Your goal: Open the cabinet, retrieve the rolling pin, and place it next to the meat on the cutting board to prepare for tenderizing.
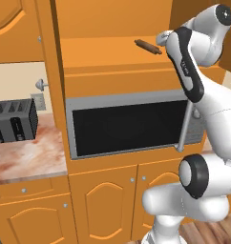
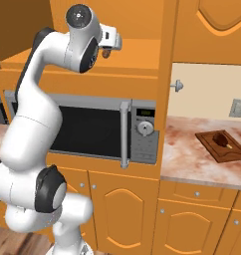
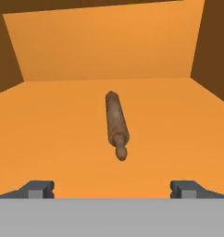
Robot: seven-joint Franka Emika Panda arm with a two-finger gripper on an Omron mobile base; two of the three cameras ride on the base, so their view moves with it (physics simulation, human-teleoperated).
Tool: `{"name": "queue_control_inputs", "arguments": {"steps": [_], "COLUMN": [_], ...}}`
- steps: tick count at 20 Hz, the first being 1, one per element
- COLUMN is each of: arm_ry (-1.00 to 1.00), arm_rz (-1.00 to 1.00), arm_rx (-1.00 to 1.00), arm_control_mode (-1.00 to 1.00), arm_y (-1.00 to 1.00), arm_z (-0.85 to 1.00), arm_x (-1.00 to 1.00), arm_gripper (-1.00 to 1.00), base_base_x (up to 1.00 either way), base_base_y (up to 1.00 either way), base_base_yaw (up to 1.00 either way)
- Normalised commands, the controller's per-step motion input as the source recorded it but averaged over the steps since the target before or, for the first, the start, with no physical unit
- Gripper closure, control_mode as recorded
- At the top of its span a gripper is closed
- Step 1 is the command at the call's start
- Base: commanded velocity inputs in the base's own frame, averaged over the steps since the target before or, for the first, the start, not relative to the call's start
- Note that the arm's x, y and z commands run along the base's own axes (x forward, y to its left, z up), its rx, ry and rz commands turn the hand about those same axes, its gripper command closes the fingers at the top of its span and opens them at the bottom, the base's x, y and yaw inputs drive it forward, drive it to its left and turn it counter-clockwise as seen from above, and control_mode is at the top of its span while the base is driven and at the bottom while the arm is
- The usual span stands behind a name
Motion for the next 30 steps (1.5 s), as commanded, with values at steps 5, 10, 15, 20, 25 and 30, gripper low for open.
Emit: {"name": "queue_control_inputs", "arguments": {"steps": [5,10,15,20,25,30], "arm_ry": [0.00,0.00,0.01,0.02,0.02,0.03], "arm_rz": [0.00,0.00,0.00,0.00,0.00,0.01], "arm_rx": [0.00,0.00,0.00,0.00,-0.01,-0.01], "arm_control_mode": [-1.00,-1.00,-1.00,-1.00,-1.00,-1.00], "arm_y": [-0.01,0.00,0.00,0.00,0.00,0.00], "arm_z": [-0.09,-0.09,-0.10,-0.11,-0.15,-0.17], "arm_x": [0.52,0.48,0.48,0.35,0.32,0.32], "arm_gripper": [-1.00,-1.00,-1.00,-1.00,-1.00,-1.00], "base_base_x": [0.00,0.00,0.00,0.00,0.00,0.00], "base_base_y": [0.00,0.00,0.00,0.00,0.00,0.00], "base_base_yaw": [0.00,0.00,0.00,0.00,0.00,0.00]}}
